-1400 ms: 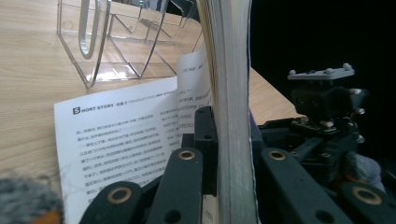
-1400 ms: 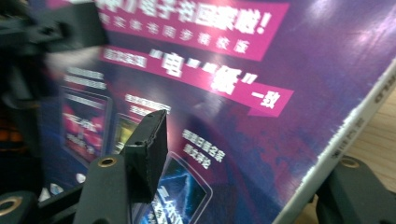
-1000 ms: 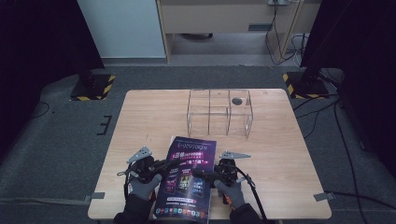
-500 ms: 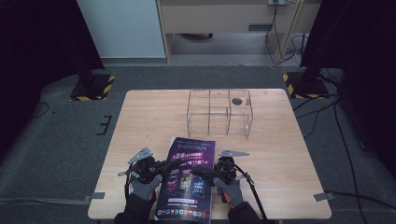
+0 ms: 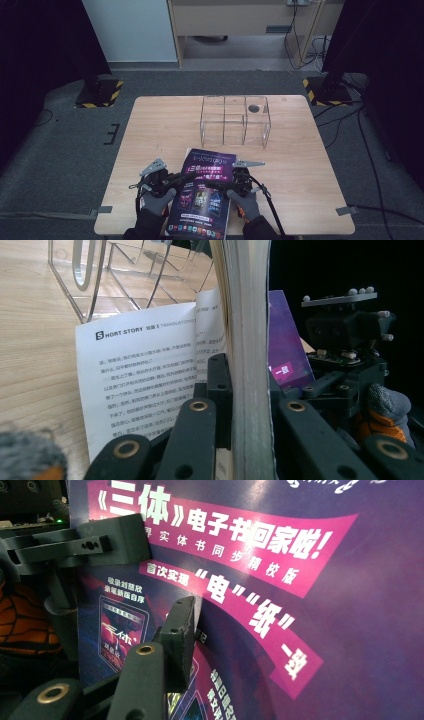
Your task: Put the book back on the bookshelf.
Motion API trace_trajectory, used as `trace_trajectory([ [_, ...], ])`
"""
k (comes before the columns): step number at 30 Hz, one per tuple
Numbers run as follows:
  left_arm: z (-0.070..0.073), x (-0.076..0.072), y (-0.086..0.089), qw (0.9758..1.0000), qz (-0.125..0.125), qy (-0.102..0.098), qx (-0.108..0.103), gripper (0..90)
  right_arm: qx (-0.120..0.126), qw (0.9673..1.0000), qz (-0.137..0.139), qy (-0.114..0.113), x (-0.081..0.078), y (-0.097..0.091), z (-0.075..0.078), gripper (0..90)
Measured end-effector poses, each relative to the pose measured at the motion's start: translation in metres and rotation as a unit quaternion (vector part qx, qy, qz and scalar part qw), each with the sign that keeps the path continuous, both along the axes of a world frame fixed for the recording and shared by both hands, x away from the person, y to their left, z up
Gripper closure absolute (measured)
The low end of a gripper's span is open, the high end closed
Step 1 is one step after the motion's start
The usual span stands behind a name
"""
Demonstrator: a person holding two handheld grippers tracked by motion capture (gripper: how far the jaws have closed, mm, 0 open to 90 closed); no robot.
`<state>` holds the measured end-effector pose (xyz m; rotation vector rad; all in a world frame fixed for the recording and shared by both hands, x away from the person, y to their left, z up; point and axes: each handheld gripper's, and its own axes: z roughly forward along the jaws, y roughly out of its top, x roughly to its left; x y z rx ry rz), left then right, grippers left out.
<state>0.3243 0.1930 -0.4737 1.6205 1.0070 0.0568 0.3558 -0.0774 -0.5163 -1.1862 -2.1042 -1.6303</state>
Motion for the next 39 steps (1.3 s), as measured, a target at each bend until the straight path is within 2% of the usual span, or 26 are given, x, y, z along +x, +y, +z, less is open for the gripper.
trace_trajectory([
  [6,0.001,-0.001,0.000,1.0000,0.001,-0.003,0.000,82.5,-0.002,1.0000,0.003,-0.006,-0.002,-0.003,0.005,62.7],
  [12,0.002,0.000,0.001,0.9999,0.010,-0.006,0.001,82.1,-0.015,0.9996,0.010,-0.019,-0.004,-0.004,0.014,67.6],
  [22,0.002,0.001,0.001,0.9993,0.030,-0.009,0.020,78.9,-0.042,0.9982,0.020,-0.039,-0.006,-0.001,0.026,73.3],
  [27,0.002,0.001,0.002,0.9991,0.035,-0.014,0.021,76.1,-0.048,0.9977,0.024,-0.040,-0.005,0.000,0.031,75.2],
  [36,0.002,0.003,0.011,0.9973,0.066,-0.030,0.012,54.9,-0.029,0.9979,0.036,-0.046,-0.005,-0.006,0.043,80.8],
  [39,0.003,0.003,0.015,0.9957,0.082,-0.041,0.014,46.7,-0.016,0.9979,0.042,-0.046,-0.005,-0.006,0.047,82.7],
])
